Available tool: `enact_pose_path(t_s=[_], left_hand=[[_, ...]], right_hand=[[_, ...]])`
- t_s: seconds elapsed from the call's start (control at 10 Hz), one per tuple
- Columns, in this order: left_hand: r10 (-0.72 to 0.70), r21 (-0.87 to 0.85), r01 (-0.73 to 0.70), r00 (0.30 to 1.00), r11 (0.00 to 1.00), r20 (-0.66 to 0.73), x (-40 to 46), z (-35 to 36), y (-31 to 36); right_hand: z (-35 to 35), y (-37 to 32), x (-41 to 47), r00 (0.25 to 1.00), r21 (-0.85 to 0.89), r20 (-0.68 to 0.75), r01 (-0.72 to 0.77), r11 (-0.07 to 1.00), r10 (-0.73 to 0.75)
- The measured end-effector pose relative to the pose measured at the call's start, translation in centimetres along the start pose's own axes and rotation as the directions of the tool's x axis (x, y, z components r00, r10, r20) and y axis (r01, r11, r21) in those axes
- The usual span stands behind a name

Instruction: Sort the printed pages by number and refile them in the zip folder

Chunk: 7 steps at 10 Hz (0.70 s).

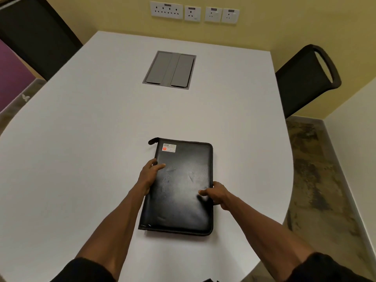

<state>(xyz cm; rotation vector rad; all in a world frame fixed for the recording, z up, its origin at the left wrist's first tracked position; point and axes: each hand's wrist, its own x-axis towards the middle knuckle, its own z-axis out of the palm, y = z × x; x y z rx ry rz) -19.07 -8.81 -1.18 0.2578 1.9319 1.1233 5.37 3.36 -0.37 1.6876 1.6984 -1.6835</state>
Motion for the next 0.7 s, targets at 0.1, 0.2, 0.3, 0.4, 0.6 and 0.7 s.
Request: enact_pose_path(t_s=[0.1, 0.2, 0.3, 0.4, 0.6, 0.7], left_hand=[[-0.008, 0.008, 0.008, 1.000, 1.000, 0.027, 0.8, -0.1, -0.4], [-0.025, 0.025, 0.024, 0.999, 0.999, 0.043, 1.6, -0.2, -1.5], [-0.033, 0.029, 0.032, 0.999, 0.999, 0.033, 1.9, -0.2, -2.3], [-0.004, 0.112, 0.000, 0.999, 0.994, 0.042, 2.0, 0.2, -2.7], [0.182, 0.318, -0.197, 0.980, 0.927, 0.077, 0.2, 1.1, -1.0], [0.309, 0.362, -0.318, 0.947, 0.876, 0.084, -0.3, 1.4, 0.5]], right_hand=[[0.6, 0.2, 0.4, 1.000, 0.005, -0.006, -0.011, 1.000, 0.011], [1.2, 0.4, 0.6, 1.000, -0.044, -0.027, 0.002, 0.999, -0.004], [1.7, 0.2, 0.5, 0.998, -0.119, -0.044, 0.030, 0.992, -0.036], [2.2, -0.4, -0.4, 0.992, -0.336, -0.047, 0.091, 0.937, -0.113], [1.4, -1.2, -1.5, 0.959, -0.570, -0.044, 0.206, 0.795, -0.280], [-0.2, -2.2, -1.9, 0.934, -0.643, -0.077, 0.221, 0.733, -0.349]])
